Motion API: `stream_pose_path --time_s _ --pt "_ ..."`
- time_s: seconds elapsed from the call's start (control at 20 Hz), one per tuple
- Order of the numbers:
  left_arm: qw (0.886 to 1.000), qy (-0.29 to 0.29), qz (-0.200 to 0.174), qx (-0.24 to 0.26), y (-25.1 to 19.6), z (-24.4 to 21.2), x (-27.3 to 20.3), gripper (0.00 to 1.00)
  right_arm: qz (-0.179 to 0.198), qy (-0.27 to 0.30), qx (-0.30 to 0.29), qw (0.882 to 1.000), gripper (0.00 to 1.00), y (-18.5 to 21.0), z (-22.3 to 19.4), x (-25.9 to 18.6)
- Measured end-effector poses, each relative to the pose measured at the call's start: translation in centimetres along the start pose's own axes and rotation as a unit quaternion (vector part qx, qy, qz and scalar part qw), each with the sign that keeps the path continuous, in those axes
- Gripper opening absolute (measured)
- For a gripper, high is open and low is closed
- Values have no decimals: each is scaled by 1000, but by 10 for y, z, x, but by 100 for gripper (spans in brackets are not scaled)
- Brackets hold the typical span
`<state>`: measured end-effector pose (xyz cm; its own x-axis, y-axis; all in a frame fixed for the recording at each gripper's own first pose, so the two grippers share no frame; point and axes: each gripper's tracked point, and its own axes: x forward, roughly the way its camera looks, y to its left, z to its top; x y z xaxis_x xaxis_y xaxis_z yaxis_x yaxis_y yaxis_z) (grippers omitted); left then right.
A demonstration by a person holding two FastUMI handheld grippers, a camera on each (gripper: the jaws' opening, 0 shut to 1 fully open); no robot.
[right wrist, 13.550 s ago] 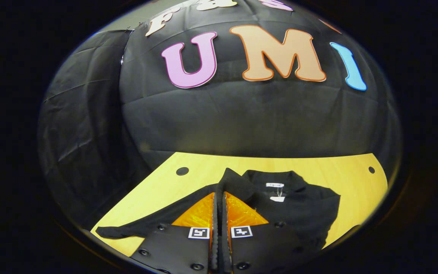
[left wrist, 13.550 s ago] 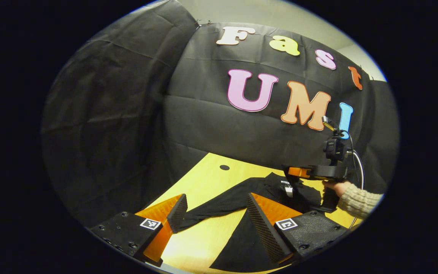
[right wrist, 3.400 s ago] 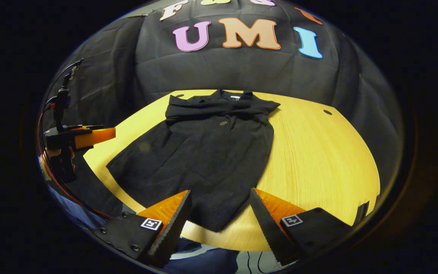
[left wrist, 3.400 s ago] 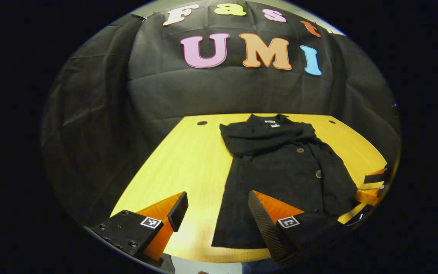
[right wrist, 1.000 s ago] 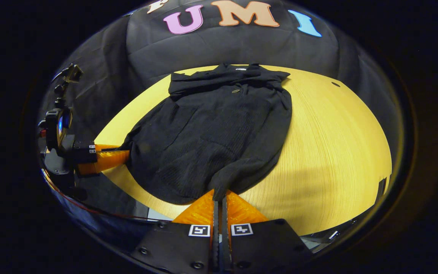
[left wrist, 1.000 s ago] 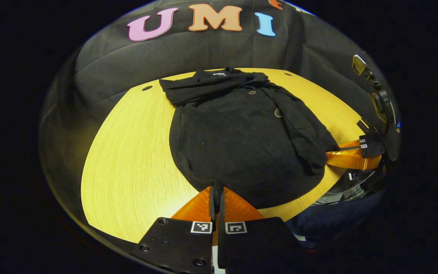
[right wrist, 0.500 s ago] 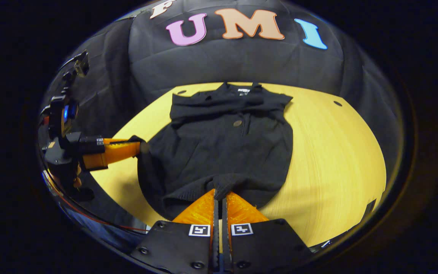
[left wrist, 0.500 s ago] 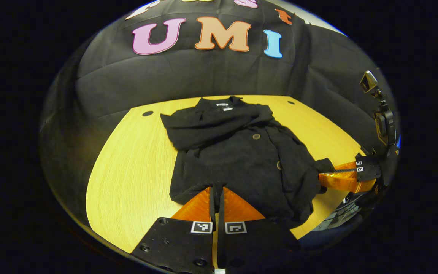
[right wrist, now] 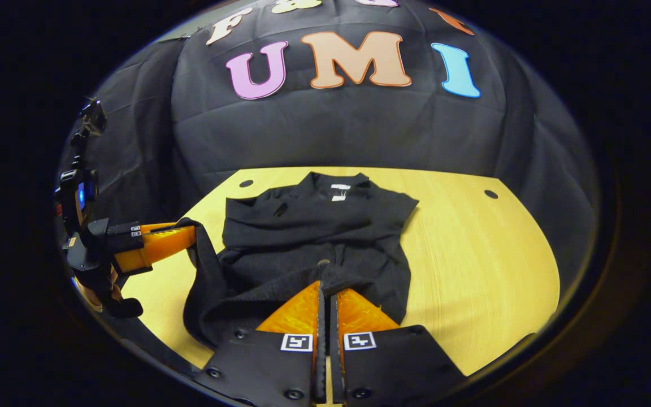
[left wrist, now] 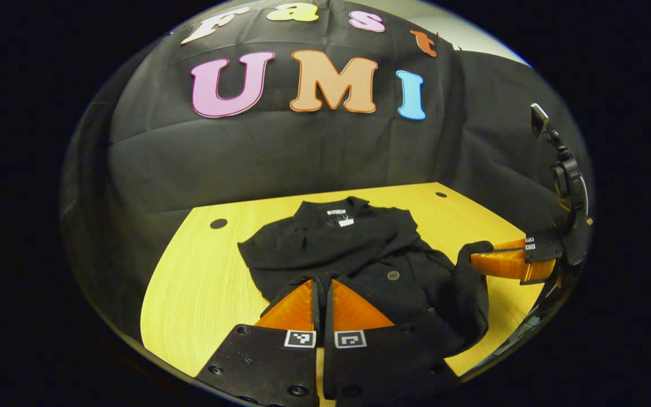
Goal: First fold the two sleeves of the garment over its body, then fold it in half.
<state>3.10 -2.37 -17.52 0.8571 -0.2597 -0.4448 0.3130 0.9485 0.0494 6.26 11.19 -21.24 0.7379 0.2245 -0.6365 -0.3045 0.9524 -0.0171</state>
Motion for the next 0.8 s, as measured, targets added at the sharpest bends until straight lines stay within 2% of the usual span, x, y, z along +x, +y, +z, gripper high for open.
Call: stream_pose_path --time_s 0.2,0.4,0.6,0.8 --pt "1000 -28 9 3 11 30 25 0 -12 -20 13 1000 6 -16 34 14" --pt "999 -44 22 -21 22 51 52 0 -19 -42 35 998 6 -29 72 34" --pt "997 -56 41 -29 41 69 81 0 -28 -66 44 996 6 -46 116 69" --pt "995 -68 45 -58 56 83 111 0 -36 -77 51 995 6 -63 148 111"
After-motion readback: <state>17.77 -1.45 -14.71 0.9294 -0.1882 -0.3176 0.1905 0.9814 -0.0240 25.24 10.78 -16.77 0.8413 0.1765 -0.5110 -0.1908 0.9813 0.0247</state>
